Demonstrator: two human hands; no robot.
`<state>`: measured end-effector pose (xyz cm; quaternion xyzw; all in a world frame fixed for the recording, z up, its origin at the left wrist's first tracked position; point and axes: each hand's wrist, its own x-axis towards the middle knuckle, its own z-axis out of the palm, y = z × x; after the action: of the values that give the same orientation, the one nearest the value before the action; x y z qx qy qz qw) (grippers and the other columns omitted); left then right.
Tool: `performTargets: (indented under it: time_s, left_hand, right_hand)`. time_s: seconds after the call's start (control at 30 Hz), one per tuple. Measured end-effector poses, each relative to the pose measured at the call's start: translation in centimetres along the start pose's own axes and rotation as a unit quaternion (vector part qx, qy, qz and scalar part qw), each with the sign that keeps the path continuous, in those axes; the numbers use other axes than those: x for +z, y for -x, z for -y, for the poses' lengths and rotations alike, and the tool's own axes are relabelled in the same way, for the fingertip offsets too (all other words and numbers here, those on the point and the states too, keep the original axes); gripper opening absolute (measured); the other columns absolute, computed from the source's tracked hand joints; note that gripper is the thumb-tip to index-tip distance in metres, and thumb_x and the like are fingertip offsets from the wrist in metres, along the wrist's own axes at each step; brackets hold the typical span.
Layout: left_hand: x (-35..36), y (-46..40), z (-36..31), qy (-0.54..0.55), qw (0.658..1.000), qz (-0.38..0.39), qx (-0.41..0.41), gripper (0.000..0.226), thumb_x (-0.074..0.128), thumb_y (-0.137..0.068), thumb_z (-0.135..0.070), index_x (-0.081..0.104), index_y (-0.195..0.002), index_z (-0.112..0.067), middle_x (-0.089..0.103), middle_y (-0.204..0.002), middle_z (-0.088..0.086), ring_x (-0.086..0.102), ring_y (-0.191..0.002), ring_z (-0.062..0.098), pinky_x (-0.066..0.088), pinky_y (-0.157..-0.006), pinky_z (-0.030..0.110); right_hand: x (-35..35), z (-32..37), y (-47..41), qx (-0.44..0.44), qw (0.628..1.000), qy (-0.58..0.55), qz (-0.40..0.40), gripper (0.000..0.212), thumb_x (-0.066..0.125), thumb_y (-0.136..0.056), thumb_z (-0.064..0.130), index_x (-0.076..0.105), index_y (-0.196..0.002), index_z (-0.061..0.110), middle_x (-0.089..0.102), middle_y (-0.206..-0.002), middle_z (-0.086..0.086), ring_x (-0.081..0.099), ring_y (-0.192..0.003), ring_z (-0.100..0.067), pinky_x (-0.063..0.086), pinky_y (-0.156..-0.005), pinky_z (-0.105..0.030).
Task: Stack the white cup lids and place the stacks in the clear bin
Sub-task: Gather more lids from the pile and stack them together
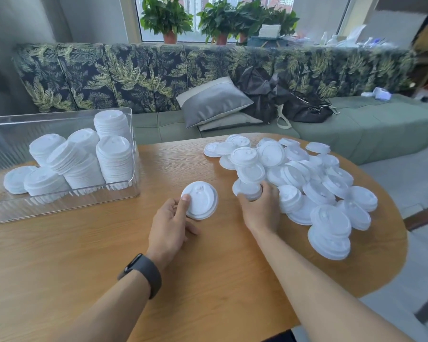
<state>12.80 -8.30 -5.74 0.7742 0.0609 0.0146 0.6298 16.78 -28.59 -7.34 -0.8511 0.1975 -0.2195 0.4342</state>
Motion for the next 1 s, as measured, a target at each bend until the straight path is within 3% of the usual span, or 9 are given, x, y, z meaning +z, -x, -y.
performTargets:
  time_s: [0.13, 0.37, 0.47, 0.57, 0.67, 0.77, 0.83, 1.0]
  left_hand:
    - [1.0, -1.2, -0.2, -0.01, 1.0, -0.004, 0.014, 0.038, 0.046, -0.107, -0.052, 0.064, -0.103, -0.019, 0.075, -0.068, 0.009, 0.071, -0.064, 0.018, 0.048, -0.054, 0.033]
    - [1.5, -2.2, 0.1, -0.031, 0.999, 0.0, 0.029, 0.039, 0.048, -0.104, -0.058, 0.064, -0.099, -0.023, 0.074, -0.063, 0.006, 0.072, -0.072, 0.027, 0.052, -0.065, 0.044]
    - [1.2, -1.8, 0.1, -0.002, 1.0, -0.008, 0.026, 0.037, 0.051, -0.104, -0.053, 0.064, -0.099, -0.019, 0.072, -0.064, 0.008, 0.072, -0.069, 0.031, 0.05, -0.061, 0.04]
    - [0.8, -1.2, 0.0, 0.025, 0.999, -0.02, 0.022, 0.036, 0.053, -0.105, -0.048, 0.065, -0.101, -0.014, 0.071, -0.069, 0.01, 0.069, -0.059, 0.021, 0.051, -0.055, 0.029]
    - [0.1, -0.2, 0.0, 0.053, 0.998, -0.024, 0.016, 0.035, 0.053, -0.106, -0.045, 0.066, -0.104, -0.013, 0.073, -0.067, 0.012, 0.066, -0.056, 0.015, 0.051, -0.053, 0.025]
    - [-0.6, 0.9, 0.2, 0.079, 0.997, -0.013, 0.006, 0.036, 0.052, -0.107, -0.043, 0.065, -0.106, -0.009, 0.074, -0.067, 0.014, 0.068, -0.058, 0.02, 0.051, -0.054, 0.028]
    - [-1.3, 1.6, 0.3, 0.097, 0.995, -0.009, -0.005, 0.038, 0.051, -0.107, -0.041, 0.064, -0.106, -0.005, 0.073, -0.066, 0.014, 0.067, -0.058, 0.022, 0.051, -0.054, 0.03]
    - [-3.5, 2.9, 0.8, 0.115, 0.993, -0.014, -0.017, 0.041, 0.048, -0.109, -0.039, 0.064, -0.102, -0.002, 0.073, -0.07, 0.016, 0.067, -0.06, 0.025, 0.057, -0.061, 0.039]
  right_hand:
    - [0.6, 0.0, -1.0, 0.005, 1.0, 0.009, -0.006, 0.073, 0.083, -0.075, 0.041, 0.055, -0.137, 0.016, 0.06, -0.133, -0.003, 0.056, -0.125, -0.024, 0.05, -0.102, -0.041]
    - [0.2, 0.2, -0.4, 0.011, 1.0, -0.023, -0.006, 0.064, 0.089, -0.069, 0.034, 0.061, -0.124, 0.018, 0.065, -0.119, 0.0, 0.06, -0.113, -0.021, 0.05, -0.1, -0.038]
    - [-0.3, 0.6, 0.8, 0.012, 1.0, -0.01, 0.013, 0.07, 0.092, -0.064, 0.038, 0.061, -0.124, 0.018, 0.057, -0.117, -0.001, 0.058, -0.11, -0.021, 0.048, -0.098, -0.034]
    - [-0.8, 1.0, 2.3, 0.01, 0.999, 0.002, 0.043, 0.065, 0.092, -0.066, 0.039, 0.064, -0.121, 0.02, 0.046, -0.118, 0.003, 0.055, -0.107, -0.018, 0.038, -0.091, -0.022]
    - [-1.2, 1.6, 4.1, 0.004, 0.998, -0.008, 0.059, 0.059, 0.092, -0.066, 0.039, 0.067, -0.118, 0.026, 0.046, -0.122, 0.002, 0.054, -0.098, -0.015, 0.036, -0.086, -0.019]
    - [-1.3, 2.0, 5.8, -0.008, 0.998, -0.027, 0.057, 0.066, 0.092, -0.065, 0.043, 0.065, -0.123, 0.028, 0.049, -0.125, 0.003, 0.053, -0.103, -0.01, 0.036, -0.087, -0.02]
    - [-1.3, 2.5, 7.1, -0.014, 0.996, -0.053, 0.073, 0.07, 0.091, -0.067, 0.046, 0.059, -0.128, 0.034, 0.053, -0.125, 0.008, 0.049, -0.103, -0.003, 0.039, -0.087, -0.022]
    - [-0.5, 4.2, 9.8, -0.001, 0.978, -0.168, 0.128, 0.068, 0.093, -0.067, 0.04, 0.052, -0.121, 0.044, 0.069, -0.113, 0.02, 0.066, -0.102, -0.002, 0.055, -0.088, -0.029]
